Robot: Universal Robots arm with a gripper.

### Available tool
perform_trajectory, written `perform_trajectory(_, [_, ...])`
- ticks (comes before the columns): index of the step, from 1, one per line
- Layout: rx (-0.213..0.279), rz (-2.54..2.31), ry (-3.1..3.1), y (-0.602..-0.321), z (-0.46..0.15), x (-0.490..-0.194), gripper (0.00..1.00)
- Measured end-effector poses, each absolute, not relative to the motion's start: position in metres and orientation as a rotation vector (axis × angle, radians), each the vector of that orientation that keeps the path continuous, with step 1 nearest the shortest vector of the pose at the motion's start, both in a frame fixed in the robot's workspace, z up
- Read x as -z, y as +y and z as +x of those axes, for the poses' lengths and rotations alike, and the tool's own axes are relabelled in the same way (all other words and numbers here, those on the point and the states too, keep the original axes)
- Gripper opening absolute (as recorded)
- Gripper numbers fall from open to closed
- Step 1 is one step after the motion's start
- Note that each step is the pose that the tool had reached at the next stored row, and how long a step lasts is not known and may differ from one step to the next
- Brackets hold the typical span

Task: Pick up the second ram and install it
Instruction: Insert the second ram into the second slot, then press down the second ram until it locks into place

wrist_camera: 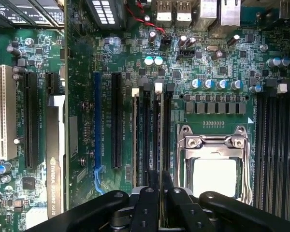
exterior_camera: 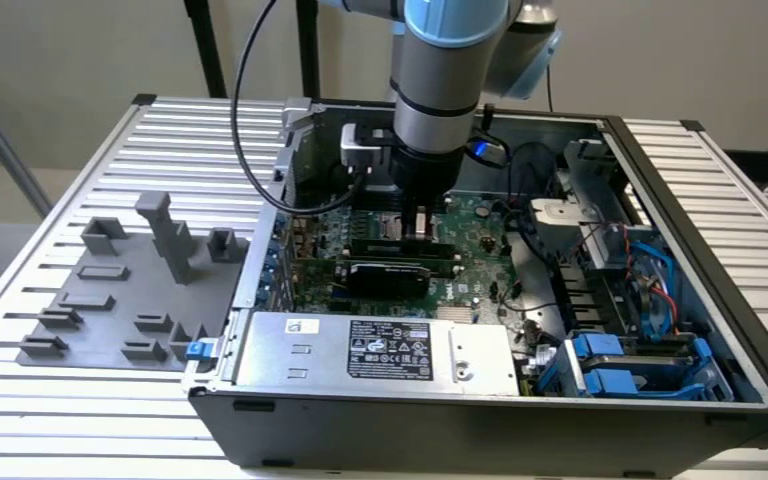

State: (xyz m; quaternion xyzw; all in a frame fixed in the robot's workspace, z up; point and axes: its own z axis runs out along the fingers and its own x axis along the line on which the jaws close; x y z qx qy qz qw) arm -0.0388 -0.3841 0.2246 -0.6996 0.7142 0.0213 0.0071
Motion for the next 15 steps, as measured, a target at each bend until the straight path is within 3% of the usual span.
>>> perform_trajectory(15, [-0.059,-2.199,2.223,-0.3841,-0.0392,-0.2231,0.0])
